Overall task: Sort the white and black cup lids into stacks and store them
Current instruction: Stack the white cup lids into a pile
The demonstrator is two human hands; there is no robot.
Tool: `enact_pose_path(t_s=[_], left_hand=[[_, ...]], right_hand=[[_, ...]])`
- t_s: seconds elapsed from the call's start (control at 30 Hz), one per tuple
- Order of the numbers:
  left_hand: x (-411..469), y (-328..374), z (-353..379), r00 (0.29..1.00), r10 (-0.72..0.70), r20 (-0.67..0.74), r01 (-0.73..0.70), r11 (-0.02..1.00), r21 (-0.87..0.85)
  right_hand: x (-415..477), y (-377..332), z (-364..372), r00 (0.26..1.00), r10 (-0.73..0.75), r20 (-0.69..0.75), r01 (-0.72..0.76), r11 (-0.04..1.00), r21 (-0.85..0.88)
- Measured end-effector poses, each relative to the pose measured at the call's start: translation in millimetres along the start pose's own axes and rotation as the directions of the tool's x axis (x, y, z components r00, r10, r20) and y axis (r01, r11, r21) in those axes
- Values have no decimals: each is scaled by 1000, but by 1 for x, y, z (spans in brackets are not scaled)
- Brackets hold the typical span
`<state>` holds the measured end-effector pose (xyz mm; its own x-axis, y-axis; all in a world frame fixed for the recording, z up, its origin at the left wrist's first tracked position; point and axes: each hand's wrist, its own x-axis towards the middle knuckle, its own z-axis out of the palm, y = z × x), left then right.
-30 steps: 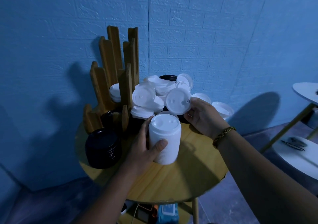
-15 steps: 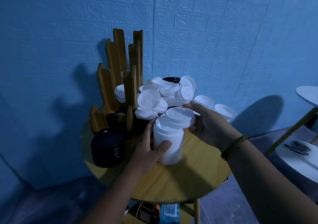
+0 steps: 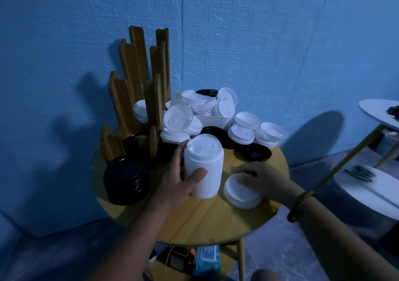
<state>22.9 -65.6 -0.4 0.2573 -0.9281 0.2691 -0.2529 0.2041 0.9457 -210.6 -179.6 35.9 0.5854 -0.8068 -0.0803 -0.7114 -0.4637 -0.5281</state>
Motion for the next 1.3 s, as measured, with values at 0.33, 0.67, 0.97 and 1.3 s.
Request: enact_pose_path(t_s=[0.33,0.67,0.97,1.3], left_hand=[[1,-4,0,1000,3,-5,-3,1000,31],[0,-3,-1,1000,8,-10,-7,1000,23],[-6,12,0,999,-49,-17,48,999,-19],[-7,10,0,998,-60,-24,60,998,-11]], right_hand=[[-42,-38,37,953,244,-180,-286,920,-268],[-30,-18,24,980,142,-141,-151,987,-61],[-12,-72,-20,919,-241,-312,340,886,315],[18,-96,-15,927,-369,-69,375,900,220]])
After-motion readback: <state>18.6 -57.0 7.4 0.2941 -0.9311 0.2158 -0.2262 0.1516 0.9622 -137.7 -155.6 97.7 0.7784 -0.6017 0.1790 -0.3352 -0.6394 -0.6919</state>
